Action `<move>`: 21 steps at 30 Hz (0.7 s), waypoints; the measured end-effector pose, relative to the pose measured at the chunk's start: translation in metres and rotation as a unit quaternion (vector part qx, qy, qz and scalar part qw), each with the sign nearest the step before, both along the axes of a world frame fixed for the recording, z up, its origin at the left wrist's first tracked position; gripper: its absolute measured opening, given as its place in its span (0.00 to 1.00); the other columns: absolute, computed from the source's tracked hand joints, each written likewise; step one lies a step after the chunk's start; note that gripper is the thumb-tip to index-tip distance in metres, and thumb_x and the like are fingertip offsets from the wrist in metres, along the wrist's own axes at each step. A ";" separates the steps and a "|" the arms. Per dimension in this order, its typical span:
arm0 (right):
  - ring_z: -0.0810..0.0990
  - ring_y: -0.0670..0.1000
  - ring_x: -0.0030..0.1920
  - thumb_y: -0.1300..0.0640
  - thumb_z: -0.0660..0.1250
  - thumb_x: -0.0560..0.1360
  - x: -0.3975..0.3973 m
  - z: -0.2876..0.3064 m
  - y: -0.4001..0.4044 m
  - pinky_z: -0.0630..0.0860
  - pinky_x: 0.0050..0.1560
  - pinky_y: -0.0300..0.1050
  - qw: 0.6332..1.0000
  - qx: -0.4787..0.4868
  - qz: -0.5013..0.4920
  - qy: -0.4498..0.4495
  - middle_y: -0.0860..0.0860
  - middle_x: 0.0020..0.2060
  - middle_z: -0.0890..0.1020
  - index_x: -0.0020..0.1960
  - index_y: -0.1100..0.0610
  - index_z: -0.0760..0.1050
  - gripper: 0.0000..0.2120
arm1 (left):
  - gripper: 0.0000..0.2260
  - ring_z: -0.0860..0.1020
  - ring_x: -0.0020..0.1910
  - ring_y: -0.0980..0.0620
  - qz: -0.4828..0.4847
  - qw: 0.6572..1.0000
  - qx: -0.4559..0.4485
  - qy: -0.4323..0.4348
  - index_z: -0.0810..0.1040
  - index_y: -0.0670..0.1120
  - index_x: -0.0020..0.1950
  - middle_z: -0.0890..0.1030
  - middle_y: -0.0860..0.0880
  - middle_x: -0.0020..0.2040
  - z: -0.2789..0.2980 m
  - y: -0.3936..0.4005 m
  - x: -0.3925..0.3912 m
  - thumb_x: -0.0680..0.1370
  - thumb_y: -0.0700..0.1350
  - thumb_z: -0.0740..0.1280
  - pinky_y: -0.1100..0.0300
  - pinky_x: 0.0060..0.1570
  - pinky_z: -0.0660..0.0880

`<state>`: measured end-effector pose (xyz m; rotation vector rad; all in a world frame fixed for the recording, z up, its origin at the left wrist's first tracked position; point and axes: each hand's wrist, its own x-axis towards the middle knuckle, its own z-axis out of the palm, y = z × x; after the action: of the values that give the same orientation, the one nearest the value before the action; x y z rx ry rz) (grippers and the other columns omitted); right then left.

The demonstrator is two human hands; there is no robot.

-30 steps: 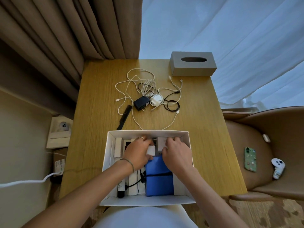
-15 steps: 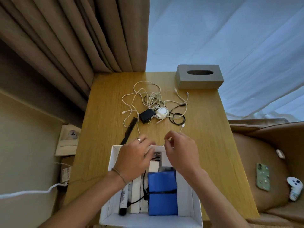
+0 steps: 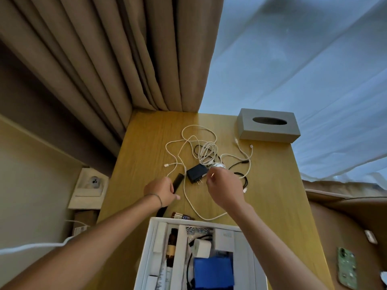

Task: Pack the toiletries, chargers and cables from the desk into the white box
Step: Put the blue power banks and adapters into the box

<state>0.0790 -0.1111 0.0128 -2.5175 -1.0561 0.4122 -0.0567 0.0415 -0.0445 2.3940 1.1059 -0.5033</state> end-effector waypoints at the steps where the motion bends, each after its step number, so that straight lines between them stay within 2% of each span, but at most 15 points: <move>1: 0.78 0.48 0.38 0.57 0.63 0.78 0.002 -0.003 0.004 0.80 0.39 0.49 1.000 -0.006 0.007 -0.003 0.46 0.39 0.81 0.46 0.51 0.78 0.06 | 0.15 0.75 0.31 0.58 -0.013 0.999 0.013 0.028 0.76 0.52 0.41 0.78 0.55 0.33 -0.009 0.004 0.001 0.71 0.62 0.74 0.62 0.29 0.69; 4: 0.79 0.49 0.39 0.58 0.62 0.78 0.008 -0.010 0.015 0.81 0.40 0.48 0.999 -0.024 0.027 -0.012 0.47 0.40 0.82 0.48 0.51 0.79 0.08 | 0.19 0.74 0.29 0.57 -0.031 0.997 0.038 0.058 0.73 0.53 0.37 0.77 0.55 0.31 -0.031 0.013 0.002 0.68 0.66 0.73 0.62 0.26 0.67; 8: 0.78 0.51 0.38 0.59 0.60 0.76 0.004 -0.018 0.026 0.77 0.35 0.45 0.996 -0.051 0.076 -0.003 0.47 0.39 0.80 0.47 0.51 0.79 0.09 | 0.18 0.78 0.32 0.54 -0.017 0.998 0.039 0.038 0.75 0.51 0.37 0.79 0.53 0.33 -0.052 0.017 0.004 0.67 0.63 0.76 0.57 0.34 0.78; 11: 0.79 0.53 0.38 0.59 0.61 0.75 -0.006 -0.026 0.033 0.80 0.37 0.48 0.989 -0.089 0.115 0.028 0.49 0.38 0.81 0.46 0.52 0.80 0.09 | 0.18 0.75 0.27 0.56 -0.014 0.999 0.036 0.018 0.74 0.51 0.31 0.76 0.54 0.27 -0.059 0.019 0.000 0.69 0.60 0.76 0.61 0.26 0.71; 13: 0.80 0.54 0.40 0.59 0.63 0.74 -0.013 -0.032 0.038 0.81 0.40 0.49 0.980 -0.124 0.143 0.055 0.50 0.39 0.83 0.47 0.51 0.81 0.09 | 0.17 0.73 0.26 0.57 -0.008 1.000 0.027 -0.012 0.75 0.50 0.29 0.75 0.54 0.26 -0.061 0.019 -0.003 0.71 0.56 0.76 0.63 0.25 0.65; 17: 0.83 0.55 0.44 0.58 0.68 0.74 -0.028 -0.044 0.045 0.83 0.45 0.51 0.947 -0.223 0.217 0.074 0.51 0.44 0.85 0.52 0.52 0.83 0.09 | 0.05 0.76 0.36 0.57 0.016 0.996 -0.021 -0.088 0.79 0.52 0.46 0.82 0.54 0.41 -0.055 0.018 -0.012 0.74 0.50 0.73 0.63 0.30 0.70; 19: 0.83 0.56 0.46 0.57 0.69 0.75 -0.037 -0.051 0.050 0.83 0.47 0.51 0.922 -0.276 0.260 0.079 0.52 0.46 0.84 0.54 0.54 0.82 0.09 | 0.07 0.76 0.37 0.58 0.022 0.990 -0.058 -0.128 0.80 0.51 0.53 0.83 0.53 0.45 -0.047 0.018 -0.018 0.76 0.48 0.71 0.65 0.30 0.69; 21: 0.82 0.56 0.47 0.58 0.68 0.77 -0.046 -0.057 0.056 0.82 0.45 0.50 0.896 -0.322 0.297 0.075 0.52 0.46 0.83 0.57 0.57 0.81 0.10 | 0.07 0.77 0.37 0.57 0.034 0.983 -0.079 -0.161 0.79 0.52 0.55 0.83 0.52 0.45 -0.036 0.017 -0.026 0.78 0.47 0.69 0.64 0.30 0.68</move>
<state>0.0327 -0.0553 -0.0439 -2.5491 -1.8627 1.2926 -0.0827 0.0585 -0.0804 2.1937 0.9597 -0.1650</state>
